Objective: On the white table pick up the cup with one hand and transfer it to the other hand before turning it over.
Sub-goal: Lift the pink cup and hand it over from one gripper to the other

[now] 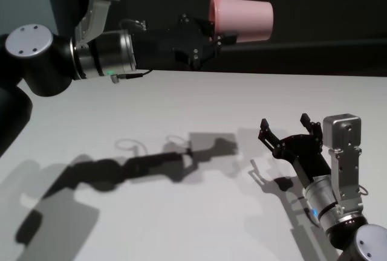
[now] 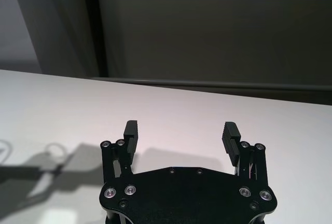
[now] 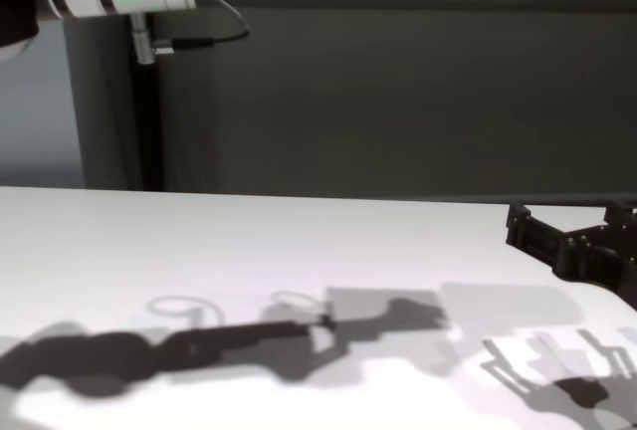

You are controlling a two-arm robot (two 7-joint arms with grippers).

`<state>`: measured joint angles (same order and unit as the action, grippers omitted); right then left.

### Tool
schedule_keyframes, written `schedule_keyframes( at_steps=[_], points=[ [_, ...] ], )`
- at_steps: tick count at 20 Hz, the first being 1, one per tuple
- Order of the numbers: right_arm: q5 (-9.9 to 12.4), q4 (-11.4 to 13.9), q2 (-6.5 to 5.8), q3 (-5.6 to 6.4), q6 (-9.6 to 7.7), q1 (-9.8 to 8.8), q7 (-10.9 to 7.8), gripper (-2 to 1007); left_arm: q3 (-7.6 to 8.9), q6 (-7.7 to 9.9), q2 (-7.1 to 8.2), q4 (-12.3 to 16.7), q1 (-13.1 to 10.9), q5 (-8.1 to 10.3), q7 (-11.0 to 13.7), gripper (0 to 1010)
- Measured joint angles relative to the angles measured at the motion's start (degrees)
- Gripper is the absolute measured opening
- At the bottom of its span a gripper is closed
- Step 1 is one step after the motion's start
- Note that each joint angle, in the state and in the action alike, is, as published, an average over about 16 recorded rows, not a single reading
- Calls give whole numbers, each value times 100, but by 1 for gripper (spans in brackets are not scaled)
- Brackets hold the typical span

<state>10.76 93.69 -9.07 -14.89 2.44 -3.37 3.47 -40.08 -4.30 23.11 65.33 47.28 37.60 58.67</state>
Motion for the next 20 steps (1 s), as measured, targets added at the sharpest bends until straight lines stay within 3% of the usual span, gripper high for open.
schedule_keyframes(
  at_steps=[20],
  points=[
    [0,0,0,0,0,0,0,1002,-47,-49,1,-22,-20,38,43,48]
  ],
)
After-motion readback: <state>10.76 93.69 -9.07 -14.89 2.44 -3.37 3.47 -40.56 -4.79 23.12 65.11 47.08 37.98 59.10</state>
